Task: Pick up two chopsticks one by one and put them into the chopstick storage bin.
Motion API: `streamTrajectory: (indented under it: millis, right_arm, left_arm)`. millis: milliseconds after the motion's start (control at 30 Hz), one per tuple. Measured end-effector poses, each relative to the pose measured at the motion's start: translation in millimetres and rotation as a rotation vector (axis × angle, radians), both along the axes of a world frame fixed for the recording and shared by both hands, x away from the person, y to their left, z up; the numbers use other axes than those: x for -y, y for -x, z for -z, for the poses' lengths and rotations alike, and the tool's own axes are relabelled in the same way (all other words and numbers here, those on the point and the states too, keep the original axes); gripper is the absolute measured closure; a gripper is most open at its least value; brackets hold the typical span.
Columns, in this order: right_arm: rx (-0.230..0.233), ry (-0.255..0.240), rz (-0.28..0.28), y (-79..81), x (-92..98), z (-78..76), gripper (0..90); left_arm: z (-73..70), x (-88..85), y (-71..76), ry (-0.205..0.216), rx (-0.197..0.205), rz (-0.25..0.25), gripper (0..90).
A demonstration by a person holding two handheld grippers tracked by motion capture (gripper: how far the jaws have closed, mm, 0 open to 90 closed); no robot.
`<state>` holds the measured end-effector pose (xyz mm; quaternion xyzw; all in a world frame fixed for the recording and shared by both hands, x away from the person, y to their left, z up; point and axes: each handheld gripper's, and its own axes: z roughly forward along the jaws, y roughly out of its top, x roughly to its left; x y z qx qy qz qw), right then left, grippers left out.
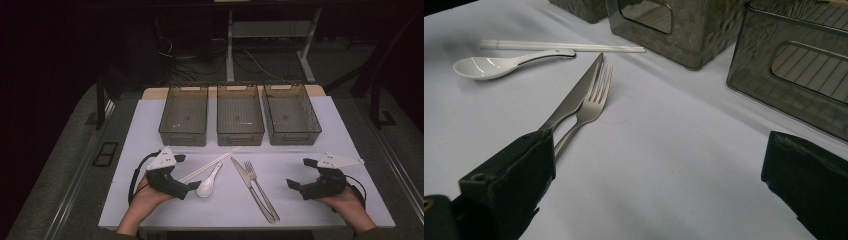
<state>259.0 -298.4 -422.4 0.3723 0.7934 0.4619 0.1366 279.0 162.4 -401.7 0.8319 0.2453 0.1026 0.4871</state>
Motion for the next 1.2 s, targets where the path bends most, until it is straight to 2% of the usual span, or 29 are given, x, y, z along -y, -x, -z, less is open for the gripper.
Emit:
streamTrajectory:
  millis: [333,800,1200]
  right_arm:
    - [0.002,0.0,0.003,-0.4,0.0,0.0,0.9]
    - [0.01,0.0,0.012,-2.0,-0.5,0.2,0.9]
    - [0.016,-0.002,0.018,-2.0,0.1,-0.1,0.9]
  left_arm:
    - [-5.7,6.5,-7.4,-0.01,0.009,0.012,0.0]
    - [-5.6,15.2,-17.9,-0.022,0.008,0.019,0.0]
    - [-8.4,20.1,-25.8,-0.013,0.01,0.021,0.0]
